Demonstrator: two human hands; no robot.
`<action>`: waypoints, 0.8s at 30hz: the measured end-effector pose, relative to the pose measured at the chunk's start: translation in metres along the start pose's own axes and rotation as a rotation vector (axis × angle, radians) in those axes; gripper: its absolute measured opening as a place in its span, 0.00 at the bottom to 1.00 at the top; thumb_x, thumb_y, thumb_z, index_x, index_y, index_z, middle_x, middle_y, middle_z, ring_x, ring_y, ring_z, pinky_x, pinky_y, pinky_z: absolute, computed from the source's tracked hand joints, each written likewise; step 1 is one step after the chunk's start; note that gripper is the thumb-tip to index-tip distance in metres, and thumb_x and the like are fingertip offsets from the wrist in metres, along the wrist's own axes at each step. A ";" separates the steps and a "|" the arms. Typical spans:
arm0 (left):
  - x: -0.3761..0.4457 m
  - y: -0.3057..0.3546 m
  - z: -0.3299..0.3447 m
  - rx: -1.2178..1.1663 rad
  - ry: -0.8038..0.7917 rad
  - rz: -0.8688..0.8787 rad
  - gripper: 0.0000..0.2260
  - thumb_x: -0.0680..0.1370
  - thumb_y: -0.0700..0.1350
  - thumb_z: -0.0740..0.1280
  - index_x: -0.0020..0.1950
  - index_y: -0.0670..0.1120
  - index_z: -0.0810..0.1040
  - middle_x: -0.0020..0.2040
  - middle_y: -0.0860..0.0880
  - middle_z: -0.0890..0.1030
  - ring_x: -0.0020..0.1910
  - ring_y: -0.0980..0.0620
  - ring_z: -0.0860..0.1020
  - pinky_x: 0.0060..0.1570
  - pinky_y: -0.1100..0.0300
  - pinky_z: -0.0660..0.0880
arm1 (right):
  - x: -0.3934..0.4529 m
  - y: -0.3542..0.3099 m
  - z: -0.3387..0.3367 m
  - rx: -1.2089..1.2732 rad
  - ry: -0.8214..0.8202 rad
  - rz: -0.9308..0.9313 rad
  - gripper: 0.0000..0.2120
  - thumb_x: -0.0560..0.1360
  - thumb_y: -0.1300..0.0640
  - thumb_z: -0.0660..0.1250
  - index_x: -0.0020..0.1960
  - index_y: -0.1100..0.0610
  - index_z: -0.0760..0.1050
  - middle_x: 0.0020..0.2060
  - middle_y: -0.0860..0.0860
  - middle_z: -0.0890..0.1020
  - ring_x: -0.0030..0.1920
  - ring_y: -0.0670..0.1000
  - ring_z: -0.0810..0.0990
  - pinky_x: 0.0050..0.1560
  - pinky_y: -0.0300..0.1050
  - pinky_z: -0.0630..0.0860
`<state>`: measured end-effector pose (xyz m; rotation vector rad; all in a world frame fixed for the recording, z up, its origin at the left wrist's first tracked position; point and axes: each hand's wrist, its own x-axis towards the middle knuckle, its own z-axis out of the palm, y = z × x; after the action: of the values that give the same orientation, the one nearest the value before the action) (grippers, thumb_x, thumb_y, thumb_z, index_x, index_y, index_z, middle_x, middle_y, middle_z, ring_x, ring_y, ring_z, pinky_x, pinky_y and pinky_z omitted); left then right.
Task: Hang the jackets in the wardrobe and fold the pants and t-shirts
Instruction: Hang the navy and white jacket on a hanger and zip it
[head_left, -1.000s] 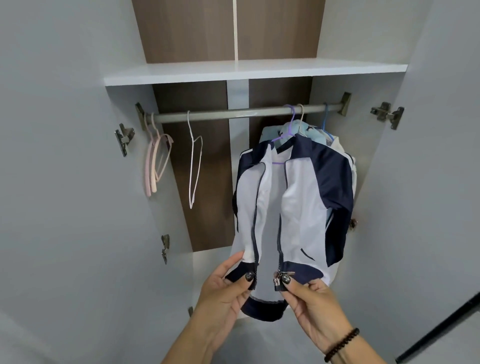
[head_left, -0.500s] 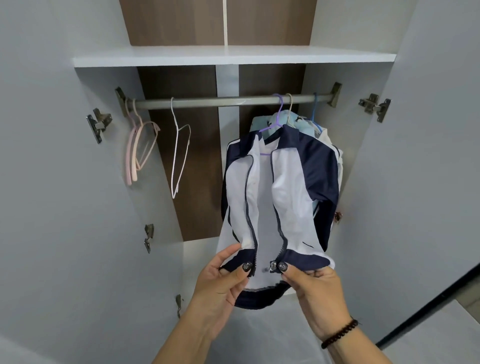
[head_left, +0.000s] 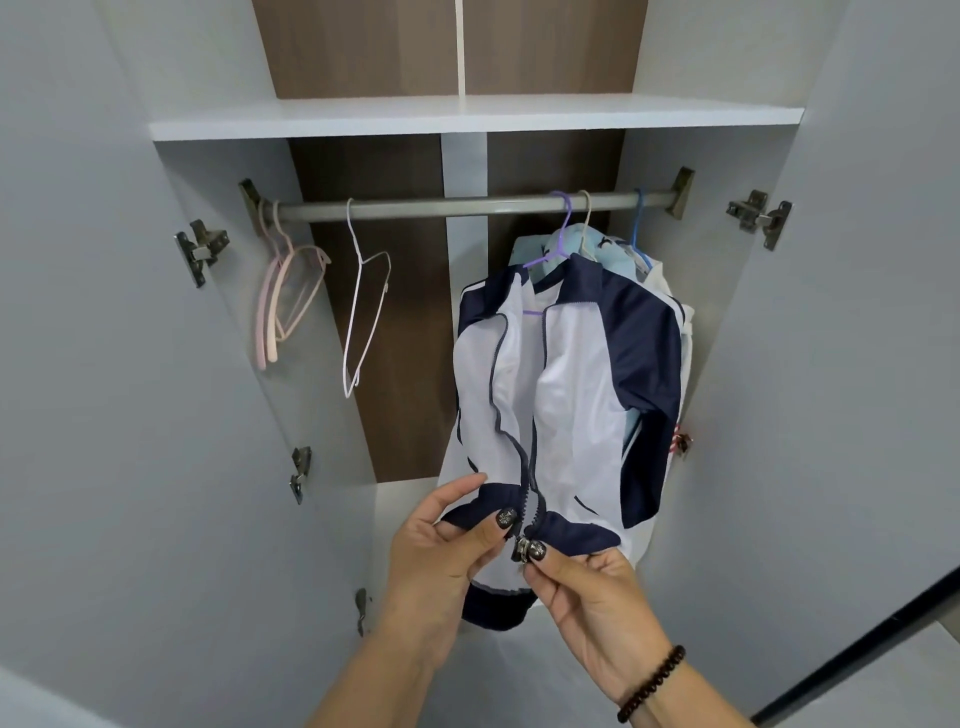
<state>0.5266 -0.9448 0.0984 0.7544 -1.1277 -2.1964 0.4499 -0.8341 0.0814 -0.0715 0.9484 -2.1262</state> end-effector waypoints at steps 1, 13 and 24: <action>0.001 0.000 0.002 -0.001 0.006 0.008 0.23 0.57 0.37 0.76 0.52 0.45 0.83 0.38 0.38 0.84 0.37 0.47 0.83 0.40 0.60 0.81 | 0.000 0.000 0.000 0.010 -0.002 0.005 0.11 0.54 0.71 0.72 0.37 0.66 0.83 0.39 0.64 0.84 0.36 0.55 0.84 0.35 0.44 0.81; 0.009 -0.008 0.000 0.195 0.016 0.092 0.19 0.65 0.31 0.75 0.54 0.45 0.82 0.41 0.40 0.85 0.38 0.47 0.83 0.46 0.54 0.80 | 0.004 0.008 0.001 0.065 0.080 -0.019 0.09 0.59 0.73 0.69 0.37 0.65 0.83 0.39 0.62 0.84 0.36 0.53 0.84 0.35 0.41 0.81; 0.016 -0.003 -0.010 0.279 0.006 0.106 0.17 0.68 0.29 0.74 0.53 0.44 0.81 0.42 0.43 0.86 0.38 0.51 0.84 0.40 0.61 0.79 | 0.004 0.022 0.015 0.138 0.188 -0.065 0.15 0.70 0.77 0.62 0.37 0.64 0.84 0.40 0.60 0.85 0.36 0.52 0.85 0.34 0.40 0.81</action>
<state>0.5222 -0.9601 0.0874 0.7956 -1.4563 -1.9714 0.4664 -0.8554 0.0765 0.1715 0.9132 -2.2834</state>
